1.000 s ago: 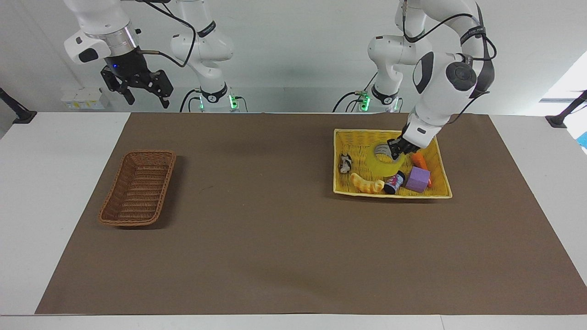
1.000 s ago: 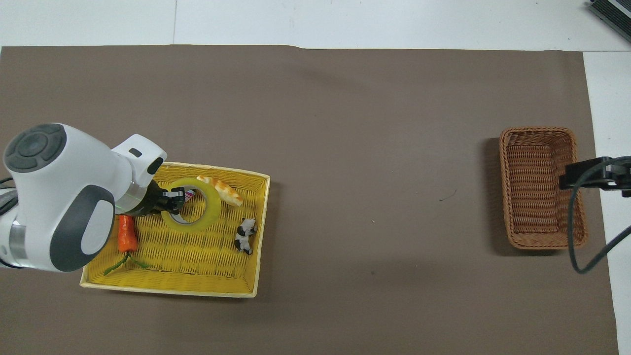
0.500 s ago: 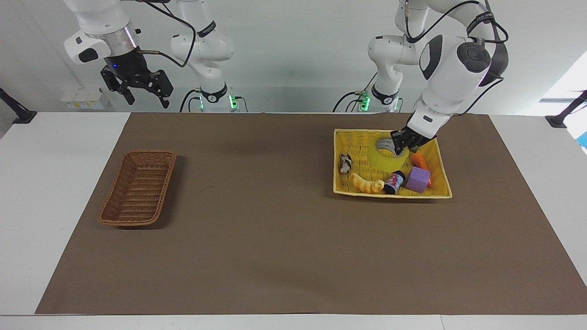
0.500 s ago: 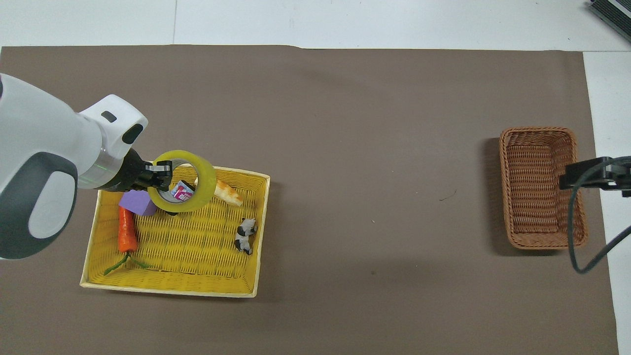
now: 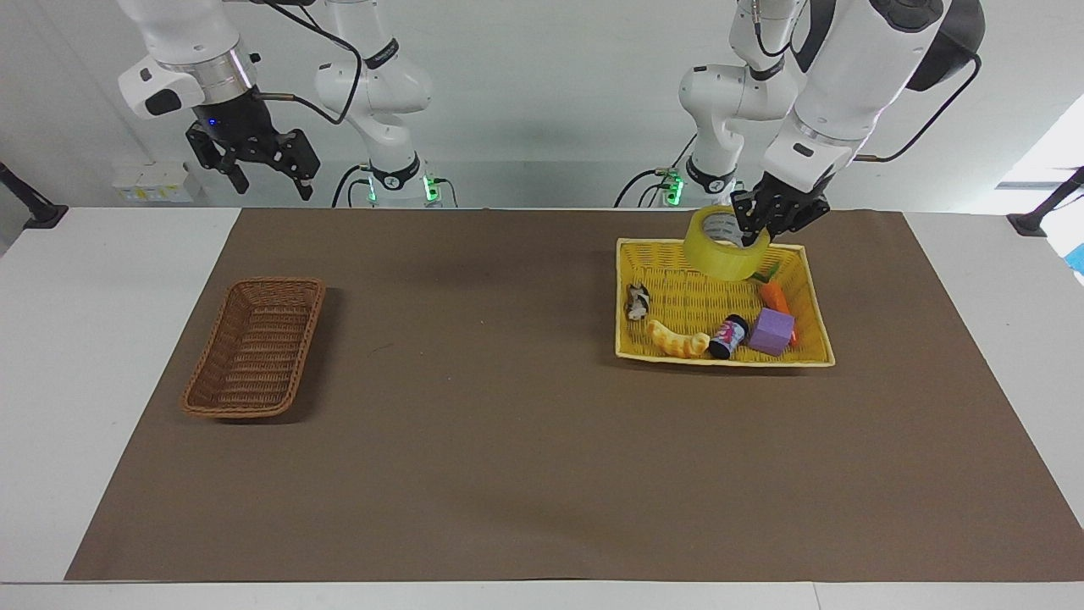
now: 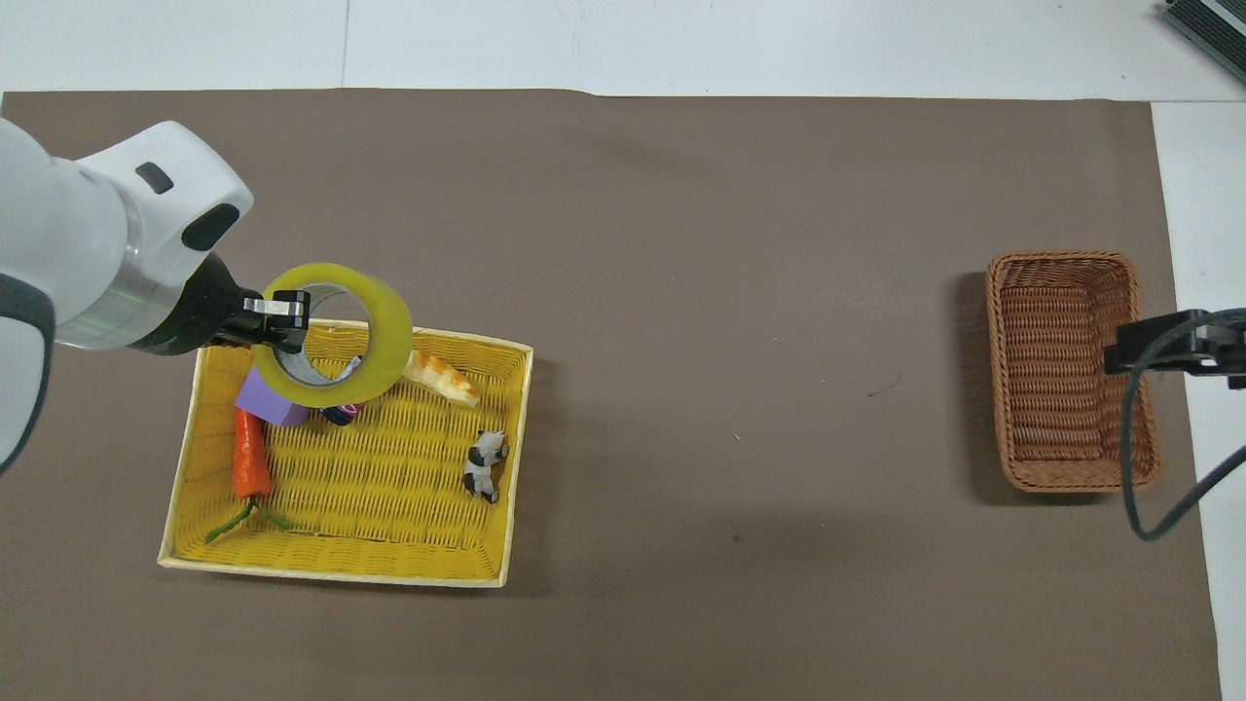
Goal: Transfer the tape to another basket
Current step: 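Grasp the tape roll rim with the left gripper and lift it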
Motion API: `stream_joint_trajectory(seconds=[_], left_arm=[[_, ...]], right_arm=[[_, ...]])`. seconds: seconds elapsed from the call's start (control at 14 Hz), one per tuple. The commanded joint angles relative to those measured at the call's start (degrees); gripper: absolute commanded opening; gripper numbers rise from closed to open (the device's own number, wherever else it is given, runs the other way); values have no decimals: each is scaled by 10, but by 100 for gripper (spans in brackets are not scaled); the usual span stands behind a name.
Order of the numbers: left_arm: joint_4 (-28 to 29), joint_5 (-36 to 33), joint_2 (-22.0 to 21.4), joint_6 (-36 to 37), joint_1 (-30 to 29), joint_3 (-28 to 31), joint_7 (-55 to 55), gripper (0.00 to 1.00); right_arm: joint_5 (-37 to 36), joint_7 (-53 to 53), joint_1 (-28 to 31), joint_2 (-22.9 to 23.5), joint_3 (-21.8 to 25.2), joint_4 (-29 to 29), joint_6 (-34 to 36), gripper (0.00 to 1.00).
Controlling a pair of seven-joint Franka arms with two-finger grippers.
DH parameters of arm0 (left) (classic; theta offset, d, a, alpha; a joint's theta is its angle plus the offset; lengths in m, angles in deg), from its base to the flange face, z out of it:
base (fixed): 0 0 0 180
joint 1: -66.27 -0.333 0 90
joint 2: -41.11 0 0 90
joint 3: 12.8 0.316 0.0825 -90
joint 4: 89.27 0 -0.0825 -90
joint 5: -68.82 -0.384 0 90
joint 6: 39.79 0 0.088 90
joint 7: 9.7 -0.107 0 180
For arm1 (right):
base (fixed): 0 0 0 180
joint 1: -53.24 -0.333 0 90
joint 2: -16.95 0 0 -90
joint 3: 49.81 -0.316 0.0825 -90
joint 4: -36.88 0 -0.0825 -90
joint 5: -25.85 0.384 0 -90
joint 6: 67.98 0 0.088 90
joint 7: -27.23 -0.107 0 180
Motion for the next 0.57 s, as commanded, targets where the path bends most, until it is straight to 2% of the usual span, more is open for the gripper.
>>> stream_joint_trajectory(seconds=[0.0, 0.5], left_arm=[[-40, -28, 18, 63, 10, 7, -45, 0], [-19, -16, 6, 55, 11, 1, -45, 0]], right_arm=[[9, 11, 5, -6, -1, -4, -7, 100], [9, 11, 5, -6, -1, -4, -7, 100]])
